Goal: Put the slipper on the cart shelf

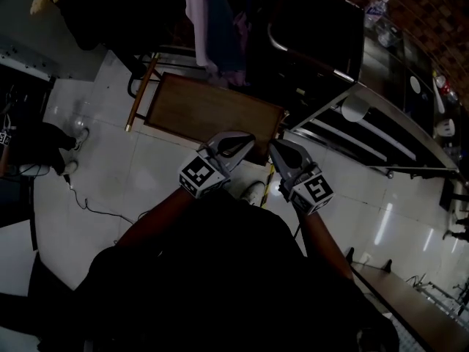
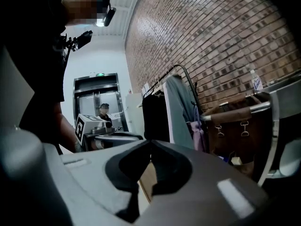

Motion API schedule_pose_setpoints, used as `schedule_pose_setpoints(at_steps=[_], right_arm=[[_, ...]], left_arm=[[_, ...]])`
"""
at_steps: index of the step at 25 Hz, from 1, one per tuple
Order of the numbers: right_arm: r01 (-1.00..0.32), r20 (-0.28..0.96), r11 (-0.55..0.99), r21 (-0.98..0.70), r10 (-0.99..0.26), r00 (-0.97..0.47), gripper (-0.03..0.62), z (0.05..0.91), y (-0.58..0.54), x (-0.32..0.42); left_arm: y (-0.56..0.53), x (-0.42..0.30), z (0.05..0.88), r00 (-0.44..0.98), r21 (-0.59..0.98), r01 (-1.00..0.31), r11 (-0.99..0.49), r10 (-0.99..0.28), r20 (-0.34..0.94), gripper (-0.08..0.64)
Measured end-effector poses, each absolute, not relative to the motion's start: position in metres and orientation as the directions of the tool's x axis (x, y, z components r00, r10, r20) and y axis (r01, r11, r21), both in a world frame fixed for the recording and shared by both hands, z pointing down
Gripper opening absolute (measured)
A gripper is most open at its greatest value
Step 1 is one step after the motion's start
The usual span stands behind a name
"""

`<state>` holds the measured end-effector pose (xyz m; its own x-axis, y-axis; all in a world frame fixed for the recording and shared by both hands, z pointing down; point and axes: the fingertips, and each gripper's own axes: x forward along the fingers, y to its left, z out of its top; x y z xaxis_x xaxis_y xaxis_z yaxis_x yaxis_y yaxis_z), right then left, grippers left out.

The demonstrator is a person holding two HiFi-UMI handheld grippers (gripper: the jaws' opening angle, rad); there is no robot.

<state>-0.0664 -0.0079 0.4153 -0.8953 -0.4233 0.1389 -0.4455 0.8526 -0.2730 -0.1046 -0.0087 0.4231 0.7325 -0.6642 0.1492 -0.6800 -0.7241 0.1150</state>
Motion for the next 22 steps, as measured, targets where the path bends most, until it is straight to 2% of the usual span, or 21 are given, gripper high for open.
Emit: schedule_pose_setpoints(at_steps=[7, 14, 22], right_arm=[[-0.461, 0.126, 0.853, -0.245, -0.443, -0.888, 0.002, 0.4, 0.001, -0.105], [-0.513, 0.171, 0.845, -0.151, -0.489, -0.856, 0.002, 0.401, 0.014, -0.124], [-0.521, 0.159, 0.846, -0.112, -0.502, -0.85, 0.002, 0.395, 0.019, -0.137]], left_arm=[[0.002, -0.132, 0.425, 0.768, 0.105, -0.638, -0.763, -0.621, 0.157, 0.0], [0.012, -0.139, 0.419, 0.821, 0.135, -0.571, -0.81, -0.562, 0.1, 0.0], [0.013, -0.147, 0.413, 0.825, 0.139, -0.564, -0.814, -0.559, 0.081, 0.0]])
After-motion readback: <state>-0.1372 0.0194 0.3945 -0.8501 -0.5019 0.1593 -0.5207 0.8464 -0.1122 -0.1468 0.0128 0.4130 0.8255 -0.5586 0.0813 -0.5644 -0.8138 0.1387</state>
